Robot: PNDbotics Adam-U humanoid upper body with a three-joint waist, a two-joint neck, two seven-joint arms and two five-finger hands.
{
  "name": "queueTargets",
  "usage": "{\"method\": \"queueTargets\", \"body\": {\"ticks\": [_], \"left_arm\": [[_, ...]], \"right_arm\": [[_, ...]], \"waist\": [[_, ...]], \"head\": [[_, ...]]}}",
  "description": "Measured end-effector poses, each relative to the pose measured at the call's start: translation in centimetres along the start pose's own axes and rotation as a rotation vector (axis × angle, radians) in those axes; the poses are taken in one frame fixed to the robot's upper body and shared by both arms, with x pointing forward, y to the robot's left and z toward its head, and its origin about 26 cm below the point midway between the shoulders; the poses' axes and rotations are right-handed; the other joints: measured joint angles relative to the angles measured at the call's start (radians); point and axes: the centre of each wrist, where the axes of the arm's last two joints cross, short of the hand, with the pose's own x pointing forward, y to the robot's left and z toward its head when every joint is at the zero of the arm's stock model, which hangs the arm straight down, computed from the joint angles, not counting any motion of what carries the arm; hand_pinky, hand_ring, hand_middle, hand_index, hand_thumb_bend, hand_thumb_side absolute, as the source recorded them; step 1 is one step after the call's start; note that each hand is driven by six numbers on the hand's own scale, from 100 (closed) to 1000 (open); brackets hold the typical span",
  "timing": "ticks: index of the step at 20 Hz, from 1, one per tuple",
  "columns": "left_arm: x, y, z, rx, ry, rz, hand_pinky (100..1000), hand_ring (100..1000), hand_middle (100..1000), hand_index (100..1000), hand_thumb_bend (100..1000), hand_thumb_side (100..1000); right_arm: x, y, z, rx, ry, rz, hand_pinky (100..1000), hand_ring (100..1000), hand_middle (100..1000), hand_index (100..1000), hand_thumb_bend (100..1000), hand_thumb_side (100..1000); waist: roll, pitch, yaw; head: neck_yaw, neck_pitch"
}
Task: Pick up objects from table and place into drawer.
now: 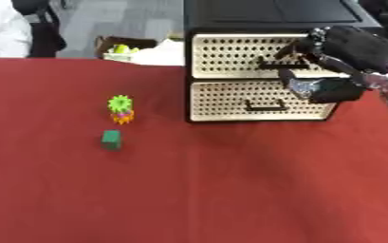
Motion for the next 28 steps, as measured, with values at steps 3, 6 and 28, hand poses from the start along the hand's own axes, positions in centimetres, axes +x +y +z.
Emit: {"method": "queueTargets", "body": {"ticks": [3, 6, 28], "left_arm": [[0.00, -0.01, 0.00, -0.001, -0.001, 0.001, 715, 714, 678, 754, 100, 887], [0.00, -0.01, 0.00, -0.002, 0.000, 0.001, 715, 714, 679, 754, 100, 888], [0.08, -0.09, -0.24, -0.006, -0.007, 0.006, 718, 716, 680, 752, 100, 890]], "right_arm": [[0.00, 0.25, 0.14, 0.015, 0.001, 0.004, 100, 100, 100, 782, 100, 1000], [0.02, 0.30, 0.14, 0.035, -0.006, 0.009, 100, 100, 100, 774, 100, 1000], [-0.39, 0.79, 0.35, 0.081, 0.014, 0.015, 100, 100, 100, 762, 100, 1000]], "waist": [[0.000, 0.000, 0.000], [0.000, 0.000, 0.000], [-0.004, 0.010, 0.007]], "head": [[0.000, 0.000], [0.000, 0.000], [0.000, -0.011]]}}
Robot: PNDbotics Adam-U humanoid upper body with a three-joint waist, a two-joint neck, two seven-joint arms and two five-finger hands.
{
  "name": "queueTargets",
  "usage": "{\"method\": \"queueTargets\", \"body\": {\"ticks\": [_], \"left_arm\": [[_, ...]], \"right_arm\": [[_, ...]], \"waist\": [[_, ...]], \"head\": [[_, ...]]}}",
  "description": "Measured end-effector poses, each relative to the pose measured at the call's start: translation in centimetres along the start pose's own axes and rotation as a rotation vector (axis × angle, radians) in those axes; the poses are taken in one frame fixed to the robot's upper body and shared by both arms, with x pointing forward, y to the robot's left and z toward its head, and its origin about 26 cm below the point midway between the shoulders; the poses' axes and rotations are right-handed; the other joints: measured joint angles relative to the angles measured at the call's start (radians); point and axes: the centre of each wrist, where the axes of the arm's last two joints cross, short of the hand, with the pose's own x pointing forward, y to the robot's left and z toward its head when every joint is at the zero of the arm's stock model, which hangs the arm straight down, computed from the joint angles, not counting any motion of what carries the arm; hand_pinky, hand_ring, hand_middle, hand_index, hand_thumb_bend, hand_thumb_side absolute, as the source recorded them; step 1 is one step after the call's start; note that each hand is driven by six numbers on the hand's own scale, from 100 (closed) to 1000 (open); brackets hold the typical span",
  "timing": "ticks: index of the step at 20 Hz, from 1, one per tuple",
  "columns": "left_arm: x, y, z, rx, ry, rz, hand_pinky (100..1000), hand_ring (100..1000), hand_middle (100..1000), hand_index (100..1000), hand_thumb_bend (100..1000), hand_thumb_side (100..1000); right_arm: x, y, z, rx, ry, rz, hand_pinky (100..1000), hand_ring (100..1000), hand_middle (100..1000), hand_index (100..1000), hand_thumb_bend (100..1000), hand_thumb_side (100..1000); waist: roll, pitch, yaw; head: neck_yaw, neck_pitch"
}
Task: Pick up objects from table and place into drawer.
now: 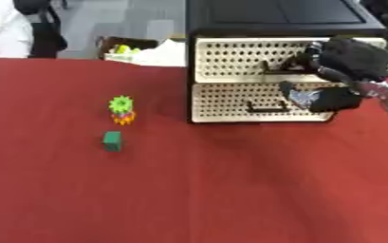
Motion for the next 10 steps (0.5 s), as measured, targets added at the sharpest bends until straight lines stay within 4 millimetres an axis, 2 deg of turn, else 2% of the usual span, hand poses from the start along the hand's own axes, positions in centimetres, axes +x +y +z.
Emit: {"method": "queueTargets", "body": {"ticks": [10], "left_arm": [[0.00, 0.00, 0.00, -0.002, -0.001, 0.001, 718, 717, 680, 752, 100, 888]], "right_arm": [[0.19, 0.14, 0.08, -0.032, 0.004, 0.005, 100, 100, 100, 680, 100, 1000]], "waist": [[0.000, 0.000, -0.003]], "head": [[0.000, -0.001]]}}
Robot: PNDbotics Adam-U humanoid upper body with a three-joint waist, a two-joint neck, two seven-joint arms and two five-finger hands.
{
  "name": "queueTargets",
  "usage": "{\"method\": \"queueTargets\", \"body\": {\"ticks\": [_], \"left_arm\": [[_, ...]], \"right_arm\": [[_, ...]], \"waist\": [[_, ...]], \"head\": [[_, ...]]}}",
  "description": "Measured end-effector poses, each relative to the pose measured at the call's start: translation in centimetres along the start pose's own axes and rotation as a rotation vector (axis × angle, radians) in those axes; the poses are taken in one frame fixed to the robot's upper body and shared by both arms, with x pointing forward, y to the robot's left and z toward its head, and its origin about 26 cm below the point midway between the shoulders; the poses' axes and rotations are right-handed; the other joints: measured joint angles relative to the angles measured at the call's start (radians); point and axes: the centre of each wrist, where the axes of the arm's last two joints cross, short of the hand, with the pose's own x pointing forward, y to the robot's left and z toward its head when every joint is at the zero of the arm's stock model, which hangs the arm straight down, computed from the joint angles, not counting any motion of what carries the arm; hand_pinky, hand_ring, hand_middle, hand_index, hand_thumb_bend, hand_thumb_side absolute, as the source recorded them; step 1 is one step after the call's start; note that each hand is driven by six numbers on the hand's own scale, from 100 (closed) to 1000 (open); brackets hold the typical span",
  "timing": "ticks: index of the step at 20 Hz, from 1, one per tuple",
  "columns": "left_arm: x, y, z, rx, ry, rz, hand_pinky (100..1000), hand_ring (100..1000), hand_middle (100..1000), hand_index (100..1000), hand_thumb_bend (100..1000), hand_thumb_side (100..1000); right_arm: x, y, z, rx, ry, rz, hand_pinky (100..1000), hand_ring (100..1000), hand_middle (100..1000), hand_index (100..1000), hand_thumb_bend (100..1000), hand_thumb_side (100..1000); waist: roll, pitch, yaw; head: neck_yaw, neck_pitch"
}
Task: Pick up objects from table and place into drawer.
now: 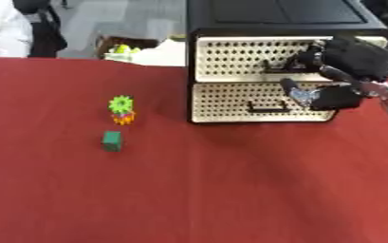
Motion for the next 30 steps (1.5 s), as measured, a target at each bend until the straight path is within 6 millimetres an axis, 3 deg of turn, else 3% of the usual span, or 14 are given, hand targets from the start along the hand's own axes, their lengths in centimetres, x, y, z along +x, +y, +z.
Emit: {"method": "queueTargets", "body": {"ticks": [30], "left_arm": [[0.0, 0.0, 0.1, 0.001, 0.004, 0.011, 720, 719, 683, 751, 100, 883]], "right_arm": [[3.4, 0.8, 0.8, -0.002, -0.046, 0.022, 100, 100, 100, 679, 100, 1000]], "waist": [[0.009, -0.029, -0.034]], "head": [[0.000, 0.005]]}}
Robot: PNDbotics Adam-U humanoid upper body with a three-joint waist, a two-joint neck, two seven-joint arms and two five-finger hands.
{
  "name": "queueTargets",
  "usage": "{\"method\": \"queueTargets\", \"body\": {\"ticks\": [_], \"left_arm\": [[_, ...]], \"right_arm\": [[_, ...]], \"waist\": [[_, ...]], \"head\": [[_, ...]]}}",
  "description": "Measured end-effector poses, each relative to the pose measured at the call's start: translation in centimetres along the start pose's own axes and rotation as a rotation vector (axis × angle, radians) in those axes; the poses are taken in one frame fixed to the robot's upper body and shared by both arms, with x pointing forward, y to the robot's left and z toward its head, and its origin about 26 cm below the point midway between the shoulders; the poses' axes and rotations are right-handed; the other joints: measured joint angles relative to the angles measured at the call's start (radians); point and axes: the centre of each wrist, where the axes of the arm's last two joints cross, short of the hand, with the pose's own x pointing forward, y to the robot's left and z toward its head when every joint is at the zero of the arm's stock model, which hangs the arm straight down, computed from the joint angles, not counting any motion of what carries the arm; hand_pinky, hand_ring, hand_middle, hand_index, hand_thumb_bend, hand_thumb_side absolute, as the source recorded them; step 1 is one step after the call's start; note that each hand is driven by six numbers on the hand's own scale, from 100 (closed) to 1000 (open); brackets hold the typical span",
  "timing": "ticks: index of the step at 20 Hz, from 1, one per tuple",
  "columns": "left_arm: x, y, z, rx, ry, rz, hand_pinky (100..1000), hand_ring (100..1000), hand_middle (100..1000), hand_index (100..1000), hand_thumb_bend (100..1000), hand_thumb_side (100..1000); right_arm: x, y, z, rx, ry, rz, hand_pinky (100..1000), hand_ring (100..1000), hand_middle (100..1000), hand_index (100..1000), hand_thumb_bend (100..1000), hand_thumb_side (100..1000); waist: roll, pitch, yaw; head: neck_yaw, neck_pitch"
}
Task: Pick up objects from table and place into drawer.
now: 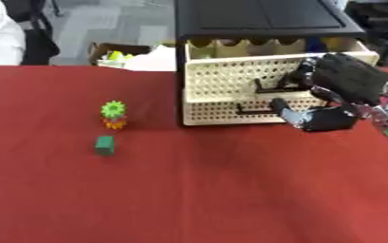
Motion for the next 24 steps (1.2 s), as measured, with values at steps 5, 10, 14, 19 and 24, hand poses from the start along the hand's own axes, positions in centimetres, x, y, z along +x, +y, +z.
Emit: {"method": "queueTargets", "body": {"ticks": [5, 10, 14, 19, 24], "left_arm": [[0.0, 0.0, 0.0, -0.001, 0.001, 0.001, 720, 719, 683, 751, 100, 882], [0.0, 0.0, 0.0, -0.002, 0.003, 0.002, 720, 720, 683, 750, 100, 879], [0.0, 0.0, 0.0, -0.001, 0.004, 0.005, 720, 720, 684, 750, 100, 878], [0.0, 0.0, 0.1, -0.002, 0.006, 0.010, 719, 720, 684, 750, 100, 879], [-0.1, -0.1, 0.2, -0.004, 0.011, 0.018, 720, 720, 684, 750, 100, 877]], "right_arm": [[0.4, -0.2, 0.1, 0.012, -0.005, 0.003, 100, 100, 100, 680, 100, 1000], [0.9, -0.2, 0.2, 0.016, -0.012, -0.001, 100, 100, 100, 679, 100, 1000], [1.2, -0.2, 0.2, 0.018, -0.018, -0.008, 100, 100, 100, 679, 100, 1000], [1.6, -0.1, 0.3, 0.019, -0.022, -0.014, 100, 100, 100, 678, 100, 1000], [2.0, -0.1, 0.4, 0.013, -0.025, -0.020, 100, 100, 100, 679, 100, 1000]], "waist": [[0.000, -0.004, -0.004], [0.001, -0.007, -0.010], [0.007, -0.012, -0.016], [0.011, -0.016, -0.022], [0.013, -0.019, -0.029]], "head": [[0.000, 0.000], [0.000, 0.000], [0.000, 0.004], [0.000, 0.008], [0.000, 0.008]]}}
